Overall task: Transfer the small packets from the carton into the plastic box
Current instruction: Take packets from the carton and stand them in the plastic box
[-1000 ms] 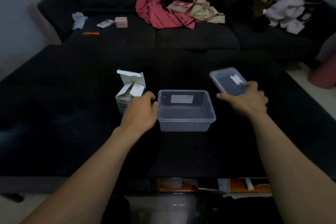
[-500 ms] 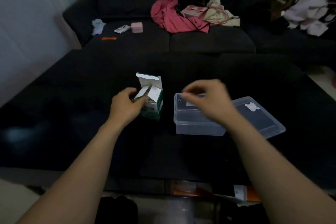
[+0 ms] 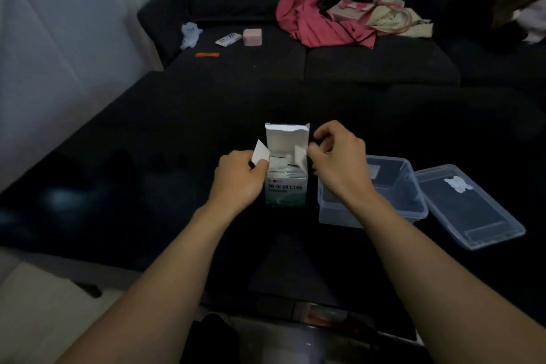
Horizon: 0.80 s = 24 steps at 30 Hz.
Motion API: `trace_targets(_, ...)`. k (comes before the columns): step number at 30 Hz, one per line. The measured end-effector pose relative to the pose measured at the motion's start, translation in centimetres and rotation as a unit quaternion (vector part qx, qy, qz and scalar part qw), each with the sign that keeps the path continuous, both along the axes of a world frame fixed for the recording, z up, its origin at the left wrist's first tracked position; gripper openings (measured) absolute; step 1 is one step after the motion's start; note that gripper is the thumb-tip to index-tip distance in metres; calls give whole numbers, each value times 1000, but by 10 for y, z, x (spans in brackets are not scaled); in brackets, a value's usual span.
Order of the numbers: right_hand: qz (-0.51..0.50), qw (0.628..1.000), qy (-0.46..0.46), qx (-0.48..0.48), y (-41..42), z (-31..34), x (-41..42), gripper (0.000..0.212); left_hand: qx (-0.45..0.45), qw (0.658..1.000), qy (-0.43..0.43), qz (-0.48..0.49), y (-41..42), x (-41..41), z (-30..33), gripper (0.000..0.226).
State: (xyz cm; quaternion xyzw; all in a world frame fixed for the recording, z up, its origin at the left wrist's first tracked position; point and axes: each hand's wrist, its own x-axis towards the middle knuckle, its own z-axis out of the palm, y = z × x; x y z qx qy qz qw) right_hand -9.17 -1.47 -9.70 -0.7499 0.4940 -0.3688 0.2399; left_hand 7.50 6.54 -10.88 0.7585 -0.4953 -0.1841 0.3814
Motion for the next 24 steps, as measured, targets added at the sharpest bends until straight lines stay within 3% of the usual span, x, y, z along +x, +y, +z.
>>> trace_targets(4,47,991,68,-107,0,-1,-8,10,-16,1000,21,2,-1,-2,1,6)
trace_targets(6,121,981,68,-137,9,5,-7,4,-27,999,34,7,-1,-6,2,17)
trace_targets(9,178,964,133,-145,20,8,-5,19,-37,999,14,3,1,-8,2,31)
trace_targets(15,116,959,193,-170,15,8,-10,20,-71,994,-87,-3,4,-13,5,33)
trace_targets(19,85,944,257,-190,13,10,-13,17,-41,989,-138,-28,4,-13,9,19)
trace_targets(24,89,945,263,-172,13,8,-3,16,-9,993,-111,-39,2,-11,4,8)
